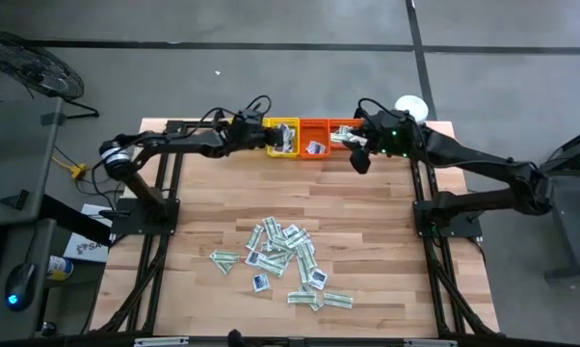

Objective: Pick & Place First Aid Supplies
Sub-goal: Put the gray packet into the right yellow bin, then put the green pad into the right orange bin

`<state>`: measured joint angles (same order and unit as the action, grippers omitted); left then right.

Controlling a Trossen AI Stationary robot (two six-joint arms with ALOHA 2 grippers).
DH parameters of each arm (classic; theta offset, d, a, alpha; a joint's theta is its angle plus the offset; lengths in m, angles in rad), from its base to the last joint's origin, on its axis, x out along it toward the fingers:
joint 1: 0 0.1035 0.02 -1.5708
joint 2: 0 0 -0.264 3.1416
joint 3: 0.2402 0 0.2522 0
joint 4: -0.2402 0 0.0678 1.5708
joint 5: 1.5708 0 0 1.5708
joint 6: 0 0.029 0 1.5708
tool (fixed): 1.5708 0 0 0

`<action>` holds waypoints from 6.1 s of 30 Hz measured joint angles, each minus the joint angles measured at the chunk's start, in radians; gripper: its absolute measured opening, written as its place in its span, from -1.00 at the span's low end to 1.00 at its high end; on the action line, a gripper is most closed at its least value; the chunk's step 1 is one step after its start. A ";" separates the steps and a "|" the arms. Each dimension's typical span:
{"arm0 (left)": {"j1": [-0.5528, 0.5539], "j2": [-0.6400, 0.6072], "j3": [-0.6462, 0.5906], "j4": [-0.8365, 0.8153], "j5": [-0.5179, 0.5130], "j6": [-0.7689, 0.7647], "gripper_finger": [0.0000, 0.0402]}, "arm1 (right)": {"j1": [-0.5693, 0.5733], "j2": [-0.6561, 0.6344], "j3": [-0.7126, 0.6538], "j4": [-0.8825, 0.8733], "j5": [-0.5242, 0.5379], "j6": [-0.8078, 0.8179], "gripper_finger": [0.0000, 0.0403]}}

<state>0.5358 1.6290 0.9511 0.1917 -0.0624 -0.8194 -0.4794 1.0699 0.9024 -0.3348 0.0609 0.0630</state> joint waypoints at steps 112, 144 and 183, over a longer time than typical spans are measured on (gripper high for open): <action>-0.374 -0.484 -0.079 -0.841 -0.023 0.490 -0.19 | 1.168 0.530 0.000 0.186 -0.029 2.010 -0.06; -0.558 -0.516 -0.091 -0.837 -0.085 0.416 -0.19 | 1.279 0.830 0.269 -0.142 0.030 2.076 -0.41; -0.582 -0.515 -0.091 -0.840 -0.097 0.412 -0.19 | 1.237 0.866 0.267 -0.158 0.042 2.052 -0.41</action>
<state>-0.0463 1.1141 0.8597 -0.6479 -0.1596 -0.4070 0.7573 1.9359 1.1698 -0.4925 0.1026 2.1151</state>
